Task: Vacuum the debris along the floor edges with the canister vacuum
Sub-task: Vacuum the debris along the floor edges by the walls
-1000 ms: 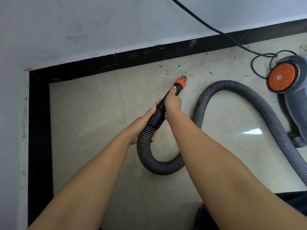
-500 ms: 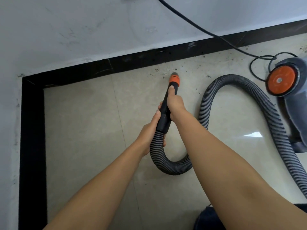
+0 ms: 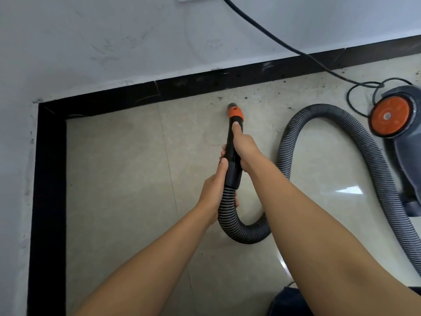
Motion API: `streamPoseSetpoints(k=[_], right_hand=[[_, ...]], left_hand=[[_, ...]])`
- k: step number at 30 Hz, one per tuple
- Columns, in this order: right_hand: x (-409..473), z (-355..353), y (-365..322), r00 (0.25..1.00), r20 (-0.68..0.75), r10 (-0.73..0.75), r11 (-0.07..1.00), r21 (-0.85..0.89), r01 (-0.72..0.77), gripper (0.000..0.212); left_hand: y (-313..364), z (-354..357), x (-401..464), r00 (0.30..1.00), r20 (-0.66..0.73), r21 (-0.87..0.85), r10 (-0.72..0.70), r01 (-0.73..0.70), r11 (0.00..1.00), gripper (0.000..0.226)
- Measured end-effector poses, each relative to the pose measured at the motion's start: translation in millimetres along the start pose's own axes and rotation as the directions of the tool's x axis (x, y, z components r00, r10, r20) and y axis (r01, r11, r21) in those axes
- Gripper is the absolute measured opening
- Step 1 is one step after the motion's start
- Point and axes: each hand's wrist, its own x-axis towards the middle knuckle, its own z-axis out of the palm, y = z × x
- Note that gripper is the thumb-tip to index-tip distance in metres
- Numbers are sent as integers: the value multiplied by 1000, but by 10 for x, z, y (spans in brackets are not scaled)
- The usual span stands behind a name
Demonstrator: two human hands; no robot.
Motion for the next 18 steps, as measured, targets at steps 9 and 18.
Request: streamPoseSetpoints(k=[9,18], right_hand=[[15,220,-74,989,145,9,998,-69,1,51],[207,-296,-239,993,-112,-24,996,84,33,50]], left_hand=[[11,-27,-4,993,-108,-81,35,-44,996,71],[251,274,288,997,82,34,-10,7,999,71]])
